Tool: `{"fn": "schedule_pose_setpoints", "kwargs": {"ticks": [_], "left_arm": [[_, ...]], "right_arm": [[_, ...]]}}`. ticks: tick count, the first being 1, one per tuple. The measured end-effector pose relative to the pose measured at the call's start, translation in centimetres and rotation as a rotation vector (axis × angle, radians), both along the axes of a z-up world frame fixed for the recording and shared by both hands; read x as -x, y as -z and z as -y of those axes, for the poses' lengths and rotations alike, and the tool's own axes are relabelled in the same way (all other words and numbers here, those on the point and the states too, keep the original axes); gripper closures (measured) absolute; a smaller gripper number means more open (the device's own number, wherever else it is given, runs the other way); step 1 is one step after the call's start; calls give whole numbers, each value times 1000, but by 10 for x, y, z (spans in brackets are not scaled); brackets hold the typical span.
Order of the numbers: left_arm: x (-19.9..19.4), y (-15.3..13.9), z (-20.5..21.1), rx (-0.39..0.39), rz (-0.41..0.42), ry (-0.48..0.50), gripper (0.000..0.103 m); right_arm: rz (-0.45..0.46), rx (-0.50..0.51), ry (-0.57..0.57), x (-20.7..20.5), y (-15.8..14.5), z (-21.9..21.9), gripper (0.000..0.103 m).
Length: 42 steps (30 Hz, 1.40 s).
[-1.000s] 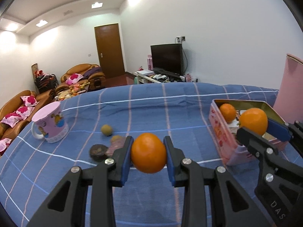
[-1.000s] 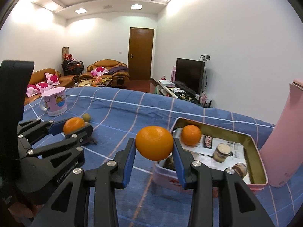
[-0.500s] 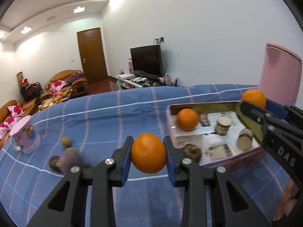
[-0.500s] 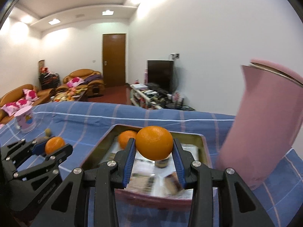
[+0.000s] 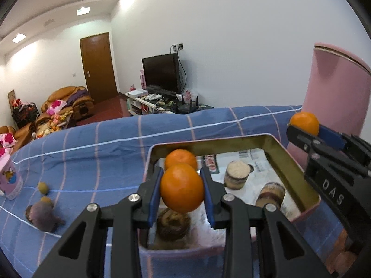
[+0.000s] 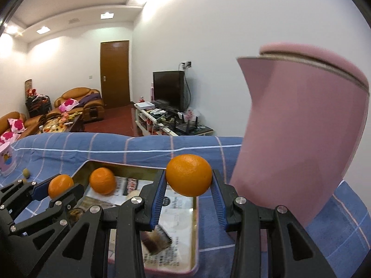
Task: Organize fruits
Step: 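Carry both oranges over the pink tin and open both tools to release them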
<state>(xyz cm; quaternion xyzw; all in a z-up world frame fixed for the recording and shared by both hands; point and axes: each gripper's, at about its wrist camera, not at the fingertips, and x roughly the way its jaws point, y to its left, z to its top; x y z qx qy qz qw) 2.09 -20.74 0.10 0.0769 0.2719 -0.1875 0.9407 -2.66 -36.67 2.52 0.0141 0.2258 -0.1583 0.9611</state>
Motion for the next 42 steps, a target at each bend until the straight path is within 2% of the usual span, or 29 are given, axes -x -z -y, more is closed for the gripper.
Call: {"fn": "schedule_pose_setpoints", "kwargs": {"ticks": [11,23,27,33,34,36,37,38,39,40,41,42], "left_arm": [[-16,9,21,-39,-61,-5,69],[-27,15,28,-69,-110,-26,69],[-34,18,27,-55,-141,-30,69],[-33,20,28,-64,-152,-28,69],[-35,20,28,-61,-152,-30,69],[-34,20,27,-59,-156,-33,68],[-35,19,27,-59,-155,-35,68],[-34,19,27,-58,-151,-35,67],[-33,17,27,-57,-139,-33,67],[-31,16,28,-59,-126,-33,65],[-29,15,29,-64,-110,-36,53],[-25,14,29,-70,-86,-45,32]], "right_arm": [[-112,-1,-24,-20,13,2,62],[-166,-41,-80,-29,17,4,62],[-175,-56,-108,-31,20,4,62],[-152,-126,-156,-30,20,6,61],[-142,-132,-159,-29,19,6,60],[-122,-143,-168,-28,17,6,50],[-110,-150,-171,-27,16,6,37],[-89,-152,-169,-24,13,6,28],[-67,-148,-166,-21,11,5,28],[-43,-140,-163,-18,8,5,28],[-14,-130,-153,-14,4,4,28],[15,-118,-137,-9,0,4,28]]}}
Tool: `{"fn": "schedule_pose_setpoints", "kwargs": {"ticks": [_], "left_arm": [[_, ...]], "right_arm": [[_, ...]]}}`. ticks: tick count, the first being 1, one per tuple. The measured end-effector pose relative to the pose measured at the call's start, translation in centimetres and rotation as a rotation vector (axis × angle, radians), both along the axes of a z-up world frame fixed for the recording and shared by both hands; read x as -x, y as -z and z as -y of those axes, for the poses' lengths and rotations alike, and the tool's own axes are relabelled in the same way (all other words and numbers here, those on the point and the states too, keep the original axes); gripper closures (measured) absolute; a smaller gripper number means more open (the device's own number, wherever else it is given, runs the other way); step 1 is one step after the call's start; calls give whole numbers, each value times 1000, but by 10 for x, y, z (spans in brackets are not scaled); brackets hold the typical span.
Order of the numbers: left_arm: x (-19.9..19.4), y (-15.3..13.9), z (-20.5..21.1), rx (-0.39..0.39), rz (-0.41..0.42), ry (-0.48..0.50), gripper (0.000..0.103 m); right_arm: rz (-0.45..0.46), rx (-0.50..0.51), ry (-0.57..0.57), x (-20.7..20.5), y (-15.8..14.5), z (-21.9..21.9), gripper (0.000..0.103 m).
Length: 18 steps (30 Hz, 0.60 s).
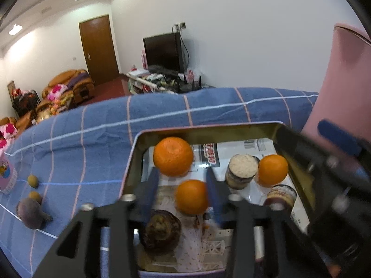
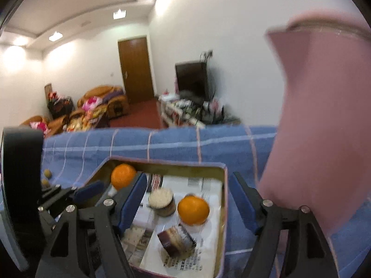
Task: Organize fruits
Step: 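Carry both oranges over the pink tin and open both tools to release them, then move both open tools back toward the remaining fruits on the bedspread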
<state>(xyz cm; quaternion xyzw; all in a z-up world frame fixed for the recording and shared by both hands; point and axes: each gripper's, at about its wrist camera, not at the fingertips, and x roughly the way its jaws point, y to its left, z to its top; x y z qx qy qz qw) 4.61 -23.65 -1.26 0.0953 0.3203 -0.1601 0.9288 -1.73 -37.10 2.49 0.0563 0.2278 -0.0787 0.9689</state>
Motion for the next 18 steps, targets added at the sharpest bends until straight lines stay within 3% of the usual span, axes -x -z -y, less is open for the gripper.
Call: {"fn": "schedule_pose_setpoints", "kwargs": {"ticks": [2,3,5,9,18], "left_arm": [[7,-4,-2,7,50,-19,7],[10,-6,-4,14,71,-27,2],[20,-12,-9,37,131,-43,0],[26,-13,-14,43,153,-34,0],[37,-20,-37,17,245,-105,0]], "right_arm": [[32,16,38,6,-3,1,22],[50,20,63,10,-5,3,20],[64,7,88,12,-6,6,20],[68,-7,103,15,-5,11,20],[145,125,77,25,-5,-13,20]]}}
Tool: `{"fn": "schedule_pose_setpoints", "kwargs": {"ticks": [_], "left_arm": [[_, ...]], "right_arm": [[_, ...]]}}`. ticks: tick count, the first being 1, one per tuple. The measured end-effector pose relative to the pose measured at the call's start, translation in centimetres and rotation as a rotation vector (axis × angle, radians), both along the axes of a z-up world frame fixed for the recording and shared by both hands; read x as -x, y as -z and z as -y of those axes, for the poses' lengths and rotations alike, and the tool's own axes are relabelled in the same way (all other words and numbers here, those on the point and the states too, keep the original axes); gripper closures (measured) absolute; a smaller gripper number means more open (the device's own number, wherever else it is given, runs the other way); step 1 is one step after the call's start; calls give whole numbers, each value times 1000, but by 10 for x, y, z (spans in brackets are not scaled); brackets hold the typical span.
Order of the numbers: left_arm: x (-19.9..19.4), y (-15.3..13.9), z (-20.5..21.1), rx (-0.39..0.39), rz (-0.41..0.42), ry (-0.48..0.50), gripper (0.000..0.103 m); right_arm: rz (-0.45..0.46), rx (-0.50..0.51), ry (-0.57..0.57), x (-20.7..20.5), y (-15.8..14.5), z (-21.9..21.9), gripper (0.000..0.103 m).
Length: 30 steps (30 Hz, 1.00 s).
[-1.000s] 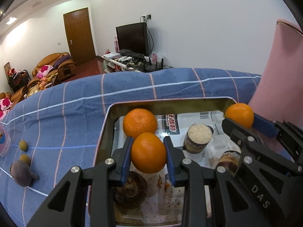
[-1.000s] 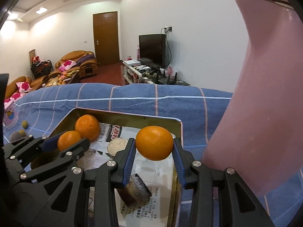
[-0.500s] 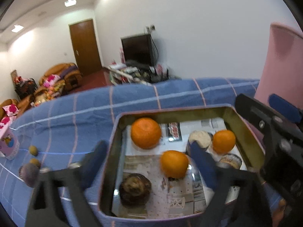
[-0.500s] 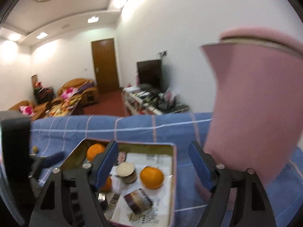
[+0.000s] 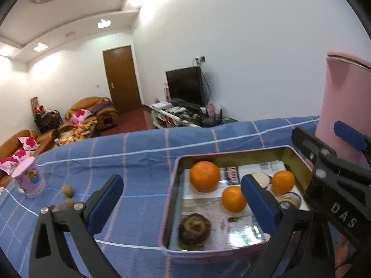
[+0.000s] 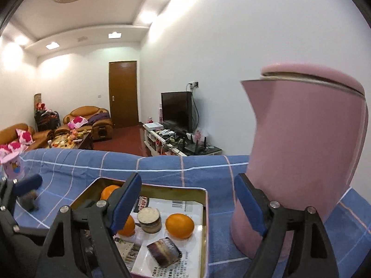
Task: Organize fruits
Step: 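Move both open tools back toward the remaining fruits on the bedspread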
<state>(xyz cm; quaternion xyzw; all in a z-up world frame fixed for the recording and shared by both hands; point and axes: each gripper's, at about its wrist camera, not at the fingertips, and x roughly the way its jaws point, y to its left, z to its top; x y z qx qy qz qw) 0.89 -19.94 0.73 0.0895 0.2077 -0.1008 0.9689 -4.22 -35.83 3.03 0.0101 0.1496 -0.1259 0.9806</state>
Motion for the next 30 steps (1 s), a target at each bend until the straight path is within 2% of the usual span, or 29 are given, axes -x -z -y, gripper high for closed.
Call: {"fn": "schedule_pose_setpoints", "kwargs": {"ticks": [6,12,17,25,30], "left_arm": [[5,-2,-17,3,21,-20,0],[10,-1,-25,10,23,-12,0],[11,1,-31,16,15,-5,0],[16,2,-38,22,-10,7,0],[17,2,-49,31,-27,12,0]], "right_arm": [[18,-4,4,7,-1,-4,20],[10,-59,43,10,0,0,20],[-3,-80,47,13,1,-5,20],[-18,-171,27,19,5,-14,20],[-15,-183,32,24,6,-24,20]]}}
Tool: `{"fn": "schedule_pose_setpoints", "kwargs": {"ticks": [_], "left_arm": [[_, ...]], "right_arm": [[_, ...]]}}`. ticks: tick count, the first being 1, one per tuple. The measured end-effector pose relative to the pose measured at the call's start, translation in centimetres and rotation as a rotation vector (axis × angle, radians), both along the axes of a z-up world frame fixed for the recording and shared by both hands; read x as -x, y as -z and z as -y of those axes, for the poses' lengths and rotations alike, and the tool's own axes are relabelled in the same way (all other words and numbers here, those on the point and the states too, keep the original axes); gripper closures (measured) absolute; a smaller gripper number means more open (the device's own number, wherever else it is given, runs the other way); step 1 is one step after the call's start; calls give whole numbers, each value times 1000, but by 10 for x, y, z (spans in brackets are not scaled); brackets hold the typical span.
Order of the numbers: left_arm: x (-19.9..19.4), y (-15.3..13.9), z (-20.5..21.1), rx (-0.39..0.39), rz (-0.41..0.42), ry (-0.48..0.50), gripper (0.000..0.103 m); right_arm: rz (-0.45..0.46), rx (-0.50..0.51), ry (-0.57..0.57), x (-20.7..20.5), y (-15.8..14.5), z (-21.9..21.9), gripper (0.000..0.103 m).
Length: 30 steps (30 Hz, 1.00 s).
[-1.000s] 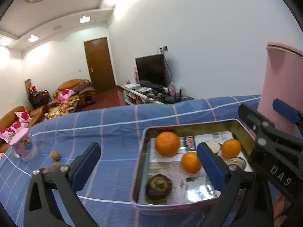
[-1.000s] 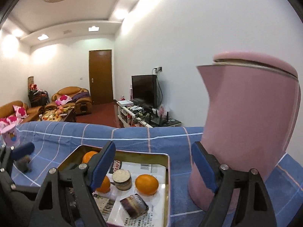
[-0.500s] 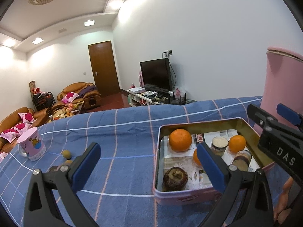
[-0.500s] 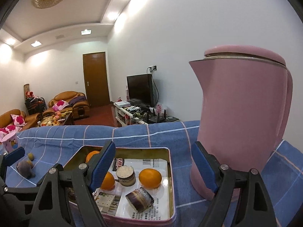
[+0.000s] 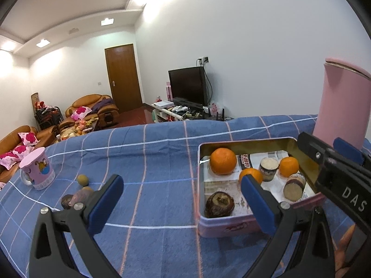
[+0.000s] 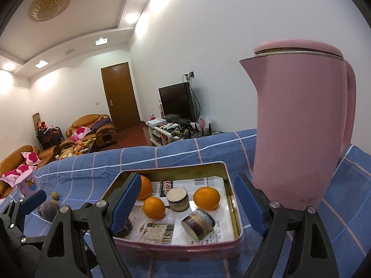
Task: Organize fruits
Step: 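Move both open tools back toward the remaining fruits on the bedspread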
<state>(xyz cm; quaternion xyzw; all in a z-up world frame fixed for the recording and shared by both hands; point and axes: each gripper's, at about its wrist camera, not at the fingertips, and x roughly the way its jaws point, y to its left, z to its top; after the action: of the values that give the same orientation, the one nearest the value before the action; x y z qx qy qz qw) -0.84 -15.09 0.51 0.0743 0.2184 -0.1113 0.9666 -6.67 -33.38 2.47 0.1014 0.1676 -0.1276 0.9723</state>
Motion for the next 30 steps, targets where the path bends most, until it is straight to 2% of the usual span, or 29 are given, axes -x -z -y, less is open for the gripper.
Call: {"fn": "schedule_pose_setpoints", "kwargs": {"ticks": [14,30], "left_arm": [[0,0,-40,-31,-1,-1,0],[-27,3,-109,-26,-19,-64,0]], "right_arm": [[-21,-28,-45,-7,4,-50,20],[-47,-58,-109,-38,9,-117,20]]}}
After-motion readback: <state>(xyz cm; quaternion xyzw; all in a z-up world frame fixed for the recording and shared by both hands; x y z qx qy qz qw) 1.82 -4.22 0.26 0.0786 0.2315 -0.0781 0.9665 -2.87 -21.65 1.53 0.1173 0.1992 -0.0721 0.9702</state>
